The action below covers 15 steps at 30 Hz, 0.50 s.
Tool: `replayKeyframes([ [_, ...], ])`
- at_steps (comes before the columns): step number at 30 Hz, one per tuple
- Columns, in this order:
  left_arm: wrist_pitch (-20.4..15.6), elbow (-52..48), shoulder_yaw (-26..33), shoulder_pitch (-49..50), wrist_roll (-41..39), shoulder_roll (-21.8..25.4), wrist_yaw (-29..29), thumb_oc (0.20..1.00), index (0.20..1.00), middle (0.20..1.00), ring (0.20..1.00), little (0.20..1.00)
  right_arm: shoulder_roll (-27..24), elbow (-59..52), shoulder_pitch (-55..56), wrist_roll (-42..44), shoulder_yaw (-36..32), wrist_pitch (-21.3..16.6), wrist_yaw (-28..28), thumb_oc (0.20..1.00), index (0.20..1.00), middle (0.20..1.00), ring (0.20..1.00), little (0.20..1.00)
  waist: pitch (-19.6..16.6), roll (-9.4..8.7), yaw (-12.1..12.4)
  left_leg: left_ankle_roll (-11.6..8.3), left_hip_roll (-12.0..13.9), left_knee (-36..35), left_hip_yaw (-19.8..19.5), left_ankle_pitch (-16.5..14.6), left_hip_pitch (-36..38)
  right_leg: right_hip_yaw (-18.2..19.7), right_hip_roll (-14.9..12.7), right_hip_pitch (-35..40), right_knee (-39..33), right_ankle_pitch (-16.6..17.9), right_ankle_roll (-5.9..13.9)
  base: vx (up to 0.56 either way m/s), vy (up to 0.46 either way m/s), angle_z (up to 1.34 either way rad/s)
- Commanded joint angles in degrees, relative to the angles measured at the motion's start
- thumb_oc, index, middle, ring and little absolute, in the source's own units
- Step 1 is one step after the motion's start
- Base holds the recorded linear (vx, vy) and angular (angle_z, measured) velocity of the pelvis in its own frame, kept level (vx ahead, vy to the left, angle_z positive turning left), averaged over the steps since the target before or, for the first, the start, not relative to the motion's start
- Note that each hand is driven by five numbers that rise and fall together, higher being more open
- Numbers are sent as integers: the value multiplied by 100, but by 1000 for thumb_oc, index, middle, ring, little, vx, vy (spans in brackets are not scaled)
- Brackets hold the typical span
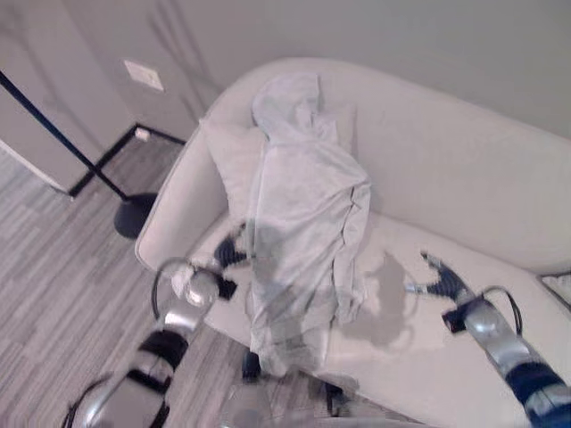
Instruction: Hang the clothes on the sofa on the clothes rack.
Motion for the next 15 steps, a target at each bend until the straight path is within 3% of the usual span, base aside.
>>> replayKeyframes([
  [1, -268, 343, -174, -733, 249, -6, 311, 1000, 1000, 1000, 1000, 1000, -311, 132, -525, 371, 112, -268, -335, 1000, 1000, 1000, 1000, 1000, -2, 54, 171, -110, -242, 17, -102, -414, 81, 45, 284, 123, 83, -418, 363, -26, -16, 12],
  [6, -228, 720, -455, -1541, 500, 157, 590, 1000, 1000, 1000, 1000, 1000, -445, 732, -1524, 662, 447, -309, -501, 1000, 1000, 1000, 1000, 1000, 159, 61, 217, -161, -259, 17, -158, -317, -183, 10, 265, -118, 64, -337, 414, -18, -8, 8],
  [8, -245, 956, -569, -2073, 499, 328, 813, 1000, 1000, 1000, 1000, 1000, -636, 1172, -2396, 820, 729, -328, -627, 1000, 1000, 1000, 1000, 1000, 302, 87, 284, -209, -282, 17, -188, -243, -418, -30, 259, -337, 41, -257, 453, -14, -20, 13],
  [15, -308, 892, -565, -2406, 413, 595, 1085, 1000, 1000, 1000, 1000, 1000, -881, 1593, -3254, 964, 1011, -354, -815, 1000, 1000, 1000, 1000, 1000, 396, 115, 382, -251, -325, 17, -220, -185, -709, -64, 274, -594, 17, -172, 486, -10, -20, 7],
])
